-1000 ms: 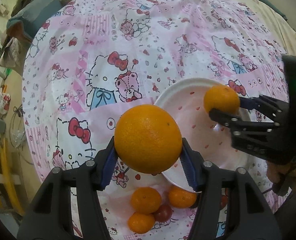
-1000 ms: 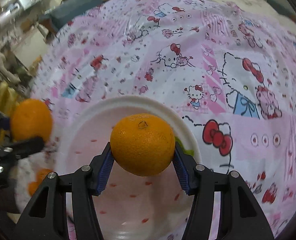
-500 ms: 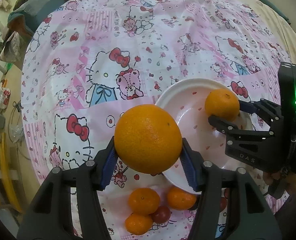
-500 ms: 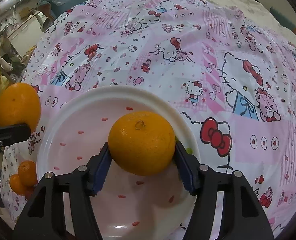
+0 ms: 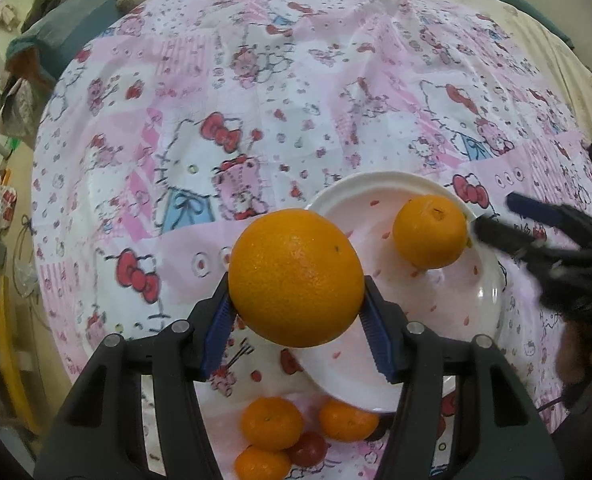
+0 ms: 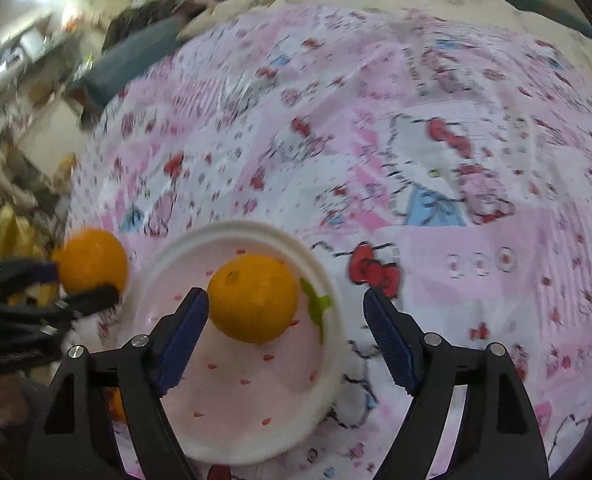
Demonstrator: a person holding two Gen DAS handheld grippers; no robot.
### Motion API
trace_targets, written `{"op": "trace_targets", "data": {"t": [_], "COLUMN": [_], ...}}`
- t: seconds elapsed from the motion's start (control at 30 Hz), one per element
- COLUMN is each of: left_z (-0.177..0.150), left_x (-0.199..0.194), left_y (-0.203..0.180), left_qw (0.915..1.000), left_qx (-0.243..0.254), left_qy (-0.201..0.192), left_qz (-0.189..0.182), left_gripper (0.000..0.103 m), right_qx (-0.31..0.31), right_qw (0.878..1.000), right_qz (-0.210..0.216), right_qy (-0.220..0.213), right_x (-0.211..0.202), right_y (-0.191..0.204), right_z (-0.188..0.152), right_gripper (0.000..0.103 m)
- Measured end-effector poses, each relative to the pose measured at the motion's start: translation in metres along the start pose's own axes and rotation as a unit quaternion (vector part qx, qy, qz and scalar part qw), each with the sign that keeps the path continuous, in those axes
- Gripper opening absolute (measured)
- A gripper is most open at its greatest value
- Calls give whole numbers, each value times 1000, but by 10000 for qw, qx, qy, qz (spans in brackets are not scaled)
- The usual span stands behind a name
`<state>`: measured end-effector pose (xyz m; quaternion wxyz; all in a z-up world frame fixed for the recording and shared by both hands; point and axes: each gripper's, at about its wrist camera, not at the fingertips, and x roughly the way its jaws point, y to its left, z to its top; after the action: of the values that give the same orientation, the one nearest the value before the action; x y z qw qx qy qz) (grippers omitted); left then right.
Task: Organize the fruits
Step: 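Carry both oranges over the white plate while the right gripper releases its orange onto it, then lower the held orange onto the plate beside the other and open the left gripper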
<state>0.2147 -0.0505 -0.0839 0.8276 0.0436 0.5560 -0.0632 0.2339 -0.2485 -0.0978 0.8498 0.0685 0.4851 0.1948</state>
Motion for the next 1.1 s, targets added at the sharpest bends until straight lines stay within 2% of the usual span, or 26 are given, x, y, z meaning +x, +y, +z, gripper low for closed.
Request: {"op": "trace_targets", "data": {"t": [0.17, 0.37, 0.63, 1.1], "left_z": [4, 12, 17, 17], "left_x": [13, 32, 63, 66], "left_y": [-16, -39, -36, -39], "left_qw": [9998, 9983, 9982, 9976], "left_qx": [174, 549, 484, 570], "left_qy": [30, 71, 319, 399], "left_qz": [-111, -165, -146, -50], "left_gripper": [55, 55, 55, 61], "right_qx": [613, 1099, 958, 770], "right_qw": [9975, 9928, 9941, 9957], "right_qz": [-35, -29, -27, 0], "right_qy": [-346, -468, -517, -518], "right_x": [-35, -48, -51, -50], "right_y": [-34, -61, -57, -46], "right_z": [1, 2, 4, 5], "right_gripper": [82, 82, 82, 82]}}
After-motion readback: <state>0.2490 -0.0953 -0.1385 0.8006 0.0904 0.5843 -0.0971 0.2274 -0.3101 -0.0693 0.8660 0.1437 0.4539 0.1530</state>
